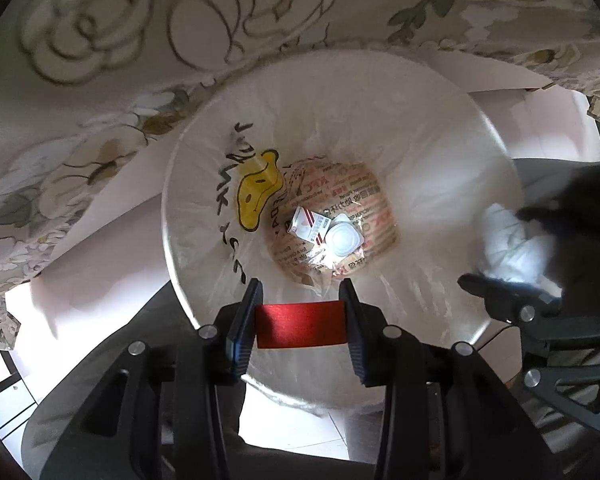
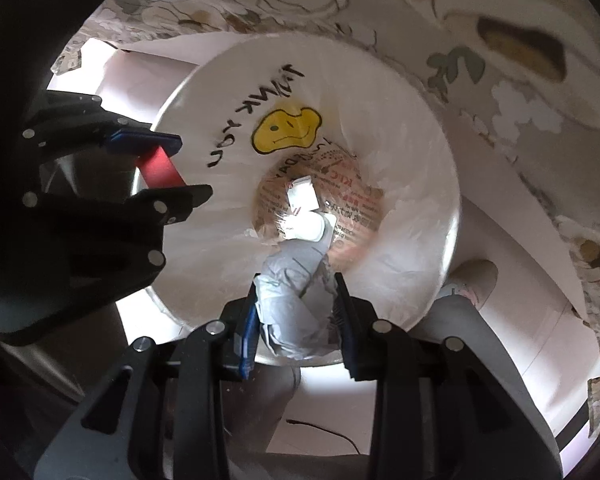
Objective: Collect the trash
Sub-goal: 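Open both tools to drop the red block and crumpled paper into the bowl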
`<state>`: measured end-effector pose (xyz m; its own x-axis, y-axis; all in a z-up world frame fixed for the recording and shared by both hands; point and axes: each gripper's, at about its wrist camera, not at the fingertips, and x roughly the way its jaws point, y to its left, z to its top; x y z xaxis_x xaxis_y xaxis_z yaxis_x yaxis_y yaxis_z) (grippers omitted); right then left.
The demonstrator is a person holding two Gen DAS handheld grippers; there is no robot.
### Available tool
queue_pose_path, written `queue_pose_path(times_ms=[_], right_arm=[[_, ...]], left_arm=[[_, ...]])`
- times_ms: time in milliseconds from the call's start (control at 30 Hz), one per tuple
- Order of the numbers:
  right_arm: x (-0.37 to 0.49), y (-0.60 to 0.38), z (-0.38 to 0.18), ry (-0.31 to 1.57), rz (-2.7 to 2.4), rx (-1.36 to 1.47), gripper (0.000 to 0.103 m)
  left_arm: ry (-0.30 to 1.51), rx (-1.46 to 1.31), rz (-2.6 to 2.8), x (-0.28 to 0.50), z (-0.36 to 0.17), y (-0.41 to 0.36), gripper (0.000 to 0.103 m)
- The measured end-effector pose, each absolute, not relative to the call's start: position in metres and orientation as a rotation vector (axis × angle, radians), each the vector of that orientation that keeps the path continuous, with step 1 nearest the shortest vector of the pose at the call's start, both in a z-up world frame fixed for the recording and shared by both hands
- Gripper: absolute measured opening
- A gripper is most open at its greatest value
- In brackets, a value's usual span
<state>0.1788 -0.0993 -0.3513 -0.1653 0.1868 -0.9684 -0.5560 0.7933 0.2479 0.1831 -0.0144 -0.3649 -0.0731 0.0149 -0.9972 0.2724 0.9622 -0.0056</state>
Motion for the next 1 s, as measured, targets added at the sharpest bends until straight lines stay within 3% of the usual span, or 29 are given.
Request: queue_pose_path(times_ms=[900,1000], right_arm=[[0.187,-0.087,-0.399,1.691,0.63,-0.353,0.036],[0.187,-0.086,-0.402,1.685,0.612,-0.379,0.042]], left_arm=[[1.714,0.163,-0.181,0.196,-0.413,-0.007,0.042],[1.712,0.164,-0.179,0.196,-0.414,-0.008,0.047]])
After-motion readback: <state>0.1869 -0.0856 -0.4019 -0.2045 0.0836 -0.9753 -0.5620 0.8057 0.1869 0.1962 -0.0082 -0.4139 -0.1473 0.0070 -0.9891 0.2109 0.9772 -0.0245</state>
